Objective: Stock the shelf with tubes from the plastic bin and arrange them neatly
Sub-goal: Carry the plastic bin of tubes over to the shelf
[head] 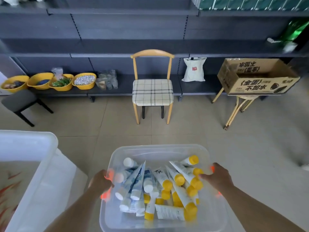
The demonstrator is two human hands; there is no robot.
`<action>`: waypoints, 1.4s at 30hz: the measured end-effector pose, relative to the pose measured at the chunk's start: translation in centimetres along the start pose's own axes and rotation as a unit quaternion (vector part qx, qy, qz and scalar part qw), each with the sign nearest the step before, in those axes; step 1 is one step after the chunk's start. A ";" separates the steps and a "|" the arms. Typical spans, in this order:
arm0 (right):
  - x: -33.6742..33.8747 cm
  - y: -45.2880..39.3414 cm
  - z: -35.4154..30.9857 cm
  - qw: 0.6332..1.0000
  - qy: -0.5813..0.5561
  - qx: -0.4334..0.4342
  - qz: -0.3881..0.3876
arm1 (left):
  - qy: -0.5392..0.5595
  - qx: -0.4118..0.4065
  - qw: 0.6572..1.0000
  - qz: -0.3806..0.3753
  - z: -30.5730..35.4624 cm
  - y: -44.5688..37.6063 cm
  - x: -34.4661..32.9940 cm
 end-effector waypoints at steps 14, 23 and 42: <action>7.3 -11.7 -8.3 0.999 -0.032 0.014 -0.011 | 0.027 0.008 0.999 0.036 11.7 -7.7 4.5; 10.2 -17.9 -13.1 1.000 0.011 0.013 -0.016 | 0.029 0.003 0.999 0.044 17.1 -12.6 7.6; 12.3 -29.8 -28.9 1.000 -0.012 -0.001 0.013 | -0.042 -0.024 0.999 0.008 29.0 -29.4 21.1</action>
Point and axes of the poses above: each hand's wrist, its own y-axis away from the middle knuckle, its own x-axis out of the back of the hand, z = x × y, the point moved 8 cm from there along -y, towards the middle knuckle, and after that the axes turned 9 degrees about -z, right-handed, at the moved point
